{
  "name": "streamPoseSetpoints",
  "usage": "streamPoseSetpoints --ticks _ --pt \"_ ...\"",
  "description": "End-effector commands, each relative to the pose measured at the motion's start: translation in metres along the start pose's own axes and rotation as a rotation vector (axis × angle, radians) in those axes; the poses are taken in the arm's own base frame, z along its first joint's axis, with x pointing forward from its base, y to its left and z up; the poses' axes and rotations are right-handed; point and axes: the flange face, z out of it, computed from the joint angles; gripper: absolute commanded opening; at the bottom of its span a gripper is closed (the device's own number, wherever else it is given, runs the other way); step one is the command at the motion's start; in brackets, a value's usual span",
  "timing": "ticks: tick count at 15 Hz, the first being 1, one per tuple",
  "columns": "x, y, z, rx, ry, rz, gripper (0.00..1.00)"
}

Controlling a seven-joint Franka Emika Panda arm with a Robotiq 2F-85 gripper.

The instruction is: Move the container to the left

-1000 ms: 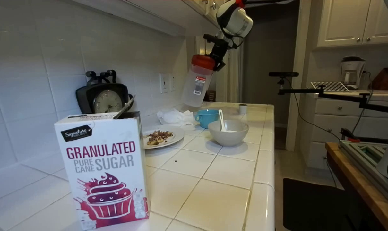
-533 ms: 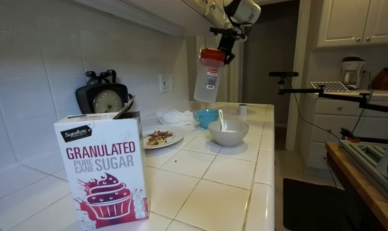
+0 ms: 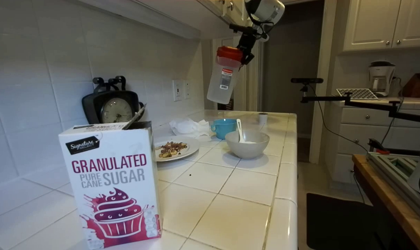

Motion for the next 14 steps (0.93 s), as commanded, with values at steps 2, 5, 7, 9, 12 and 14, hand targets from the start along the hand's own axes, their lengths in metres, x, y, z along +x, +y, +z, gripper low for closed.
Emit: streamPoseSetpoints --ticks 2,5,7,9,12,14 --pt "0.01 -0.009 -0.035 0.094 -0.035 0.04 0.09" --pt "0.003 -0.005 -0.032 0.053 -0.02 0.011 0.34" --pt "0.002 -0.005 -0.031 0.051 -0.021 0.011 0.34" --pt "0.002 -0.004 -0.031 0.051 -0.021 0.011 0.34" --pt "-0.002 0.001 -0.03 0.039 -0.019 -0.002 0.09" --pt "-0.011 0.016 -0.02 0.006 -0.03 -0.022 0.09"
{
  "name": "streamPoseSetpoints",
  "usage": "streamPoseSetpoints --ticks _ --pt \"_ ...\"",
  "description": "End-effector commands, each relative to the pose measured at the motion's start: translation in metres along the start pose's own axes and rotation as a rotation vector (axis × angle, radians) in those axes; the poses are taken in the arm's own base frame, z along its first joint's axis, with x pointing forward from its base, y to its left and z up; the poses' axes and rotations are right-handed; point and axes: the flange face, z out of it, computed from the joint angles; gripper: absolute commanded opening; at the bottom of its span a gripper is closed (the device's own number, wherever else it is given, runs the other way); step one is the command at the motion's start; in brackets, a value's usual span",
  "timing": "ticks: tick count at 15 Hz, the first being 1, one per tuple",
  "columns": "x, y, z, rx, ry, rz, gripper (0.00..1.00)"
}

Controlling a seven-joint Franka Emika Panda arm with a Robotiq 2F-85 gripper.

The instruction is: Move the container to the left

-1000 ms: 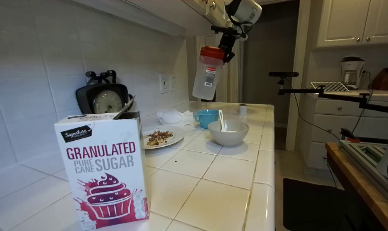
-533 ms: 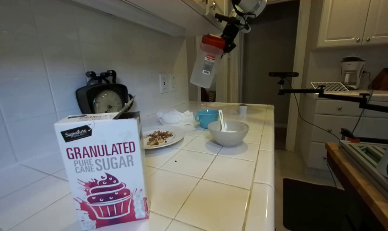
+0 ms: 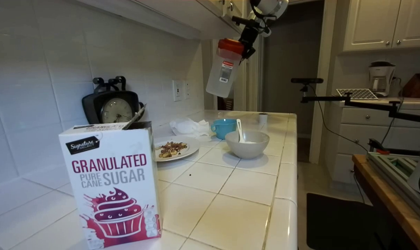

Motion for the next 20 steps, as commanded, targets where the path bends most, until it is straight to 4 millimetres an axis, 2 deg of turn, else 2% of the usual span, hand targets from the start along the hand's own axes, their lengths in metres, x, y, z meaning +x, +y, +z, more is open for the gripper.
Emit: streamPoseSetpoints --ticks 1,3,6,10,11,12,17,18,20 --pt "-0.013 0.025 0.008 -0.037 -0.011 -0.029 0.09" --pt "-0.019 0.046 0.021 -0.077 -0.023 -0.038 0.09" --pt "-0.022 0.085 0.026 -0.129 -0.032 -0.056 0.09" --pt "-0.037 0.139 0.02 -0.188 -0.07 -0.112 0.09" --pt "-0.025 0.115 0.028 -0.202 -0.062 -0.07 0.09" --pt "-0.028 0.122 0.027 -0.207 -0.07 -0.072 0.34" --pt "-0.024 0.12 0.032 -0.208 -0.062 -0.067 0.34" --pt "-0.024 0.12 0.032 -0.208 -0.062 -0.067 0.09" --pt "-0.031 0.125 0.033 -0.206 -0.063 -0.064 0.09"
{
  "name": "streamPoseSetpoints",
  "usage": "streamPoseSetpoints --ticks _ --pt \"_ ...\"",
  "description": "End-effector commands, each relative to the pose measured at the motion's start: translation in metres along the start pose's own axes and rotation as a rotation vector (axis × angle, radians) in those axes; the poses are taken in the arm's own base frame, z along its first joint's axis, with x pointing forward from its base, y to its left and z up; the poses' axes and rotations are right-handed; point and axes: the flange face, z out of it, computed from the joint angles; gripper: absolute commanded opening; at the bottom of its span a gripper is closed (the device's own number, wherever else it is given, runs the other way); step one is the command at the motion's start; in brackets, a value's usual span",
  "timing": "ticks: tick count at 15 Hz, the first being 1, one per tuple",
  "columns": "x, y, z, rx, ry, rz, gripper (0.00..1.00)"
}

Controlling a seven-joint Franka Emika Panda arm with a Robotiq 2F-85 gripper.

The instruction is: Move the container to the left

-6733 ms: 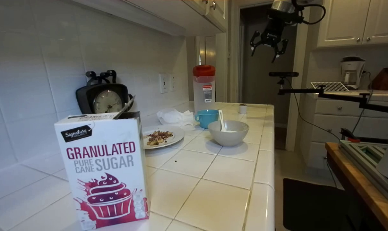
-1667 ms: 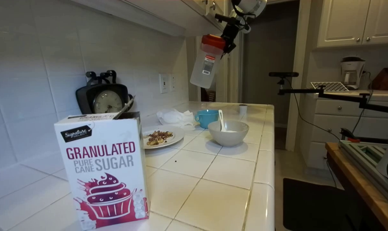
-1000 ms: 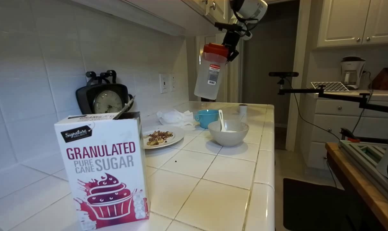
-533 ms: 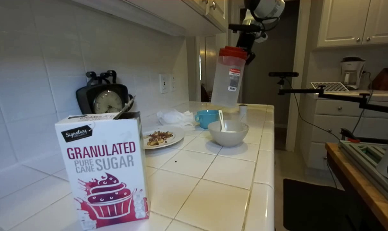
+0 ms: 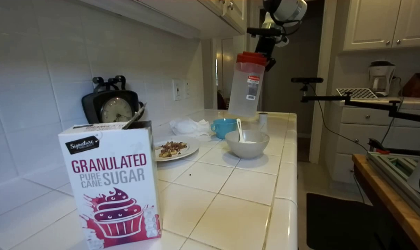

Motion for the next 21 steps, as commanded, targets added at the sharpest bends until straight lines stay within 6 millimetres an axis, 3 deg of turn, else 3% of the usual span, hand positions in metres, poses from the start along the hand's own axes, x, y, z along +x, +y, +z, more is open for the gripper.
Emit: streamPoseSetpoints --ticks 1,5,8,14,20,21 --pt "-0.015 0.007 0.002 -0.003 0.005 -0.015 0.09" --pt "-0.05 0.014 0.014 -0.064 0.045 -0.117 0.09" --pt "-0.075 0.02 0.01 -0.094 0.086 -0.195 0.09" --pt "-0.1 0.033 0.005 -0.168 0.186 -0.321 0.09" --pt "-0.145 0.042 0.004 -0.156 0.175 -0.434 0.09" --pt "-0.141 0.033 0.011 -0.17 0.174 -0.404 0.34"
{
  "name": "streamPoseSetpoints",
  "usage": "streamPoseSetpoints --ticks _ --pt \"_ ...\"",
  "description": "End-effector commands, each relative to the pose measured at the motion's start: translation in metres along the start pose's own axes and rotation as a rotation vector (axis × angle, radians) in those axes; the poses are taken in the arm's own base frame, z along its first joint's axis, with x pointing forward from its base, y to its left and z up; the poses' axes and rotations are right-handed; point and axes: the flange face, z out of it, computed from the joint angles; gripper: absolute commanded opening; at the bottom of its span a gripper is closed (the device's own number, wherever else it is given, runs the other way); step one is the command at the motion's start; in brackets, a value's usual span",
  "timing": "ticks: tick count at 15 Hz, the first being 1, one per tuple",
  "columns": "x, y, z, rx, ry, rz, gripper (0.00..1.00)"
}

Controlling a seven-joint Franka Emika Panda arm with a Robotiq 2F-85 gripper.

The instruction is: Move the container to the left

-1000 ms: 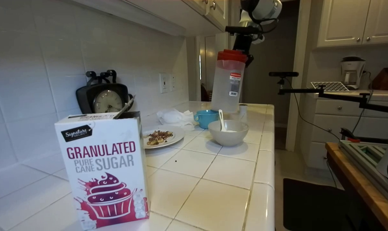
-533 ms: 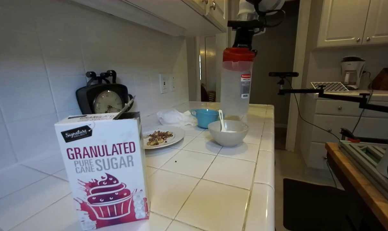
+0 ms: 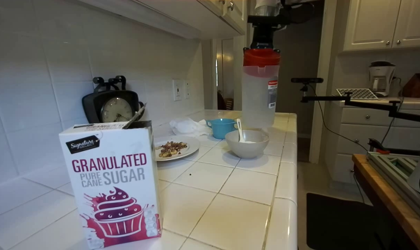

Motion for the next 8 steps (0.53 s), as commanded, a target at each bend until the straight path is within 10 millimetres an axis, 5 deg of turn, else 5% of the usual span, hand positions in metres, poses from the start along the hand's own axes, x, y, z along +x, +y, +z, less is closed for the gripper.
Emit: streamPoseSetpoints --ticks 1,7,8 --pt "-0.0033 0.0003 -0.0024 0.003 0.0 -0.006 0.34" --pt "-0.0037 0.0032 -0.0027 0.004 -0.001 -0.011 0.34" --pt "-0.0037 0.0032 -0.0027 0.004 -0.001 -0.011 0.09"
